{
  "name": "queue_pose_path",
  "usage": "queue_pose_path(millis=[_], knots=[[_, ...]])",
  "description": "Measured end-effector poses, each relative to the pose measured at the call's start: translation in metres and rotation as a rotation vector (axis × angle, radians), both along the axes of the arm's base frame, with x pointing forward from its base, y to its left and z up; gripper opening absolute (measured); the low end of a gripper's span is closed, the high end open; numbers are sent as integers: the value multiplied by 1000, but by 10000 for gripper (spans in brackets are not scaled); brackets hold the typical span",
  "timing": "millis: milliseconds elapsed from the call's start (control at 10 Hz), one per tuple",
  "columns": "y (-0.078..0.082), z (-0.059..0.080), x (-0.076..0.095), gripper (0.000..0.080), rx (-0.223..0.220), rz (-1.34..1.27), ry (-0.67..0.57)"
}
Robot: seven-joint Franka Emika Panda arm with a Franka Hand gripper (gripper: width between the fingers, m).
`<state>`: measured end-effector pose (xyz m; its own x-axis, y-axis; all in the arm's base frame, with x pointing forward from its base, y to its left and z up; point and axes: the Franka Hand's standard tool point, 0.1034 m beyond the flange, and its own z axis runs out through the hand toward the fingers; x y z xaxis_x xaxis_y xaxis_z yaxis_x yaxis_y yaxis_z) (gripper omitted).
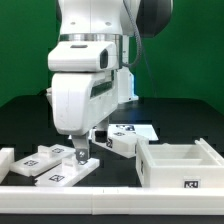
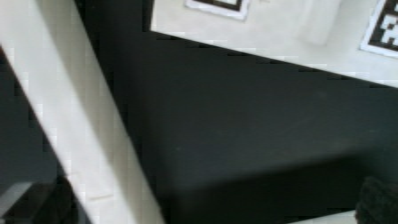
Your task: Assemble cabinet
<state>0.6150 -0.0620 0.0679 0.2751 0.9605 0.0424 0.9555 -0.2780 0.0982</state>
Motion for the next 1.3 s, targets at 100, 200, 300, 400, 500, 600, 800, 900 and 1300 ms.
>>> queue_pose_path(millis=[100, 200, 300, 400, 500, 600, 800, 900, 1300], knots=[[0, -1, -2, 797, 0, 1, 4], [-4, -3, -4, 797, 9, -33, 9], [-22, -10, -14, 797, 30, -137, 28], [-39, -14, -23, 797, 35, -192, 44], [-47, -20, -31, 797, 52, -243, 77], [-52, -24, -34, 797, 70, -270, 127], [-51, -24, -30, 797, 69, -266, 116], [-52, -26, -31, 797, 71, -274, 119], [-53, -50, -37, 797, 83, -333, 106]])
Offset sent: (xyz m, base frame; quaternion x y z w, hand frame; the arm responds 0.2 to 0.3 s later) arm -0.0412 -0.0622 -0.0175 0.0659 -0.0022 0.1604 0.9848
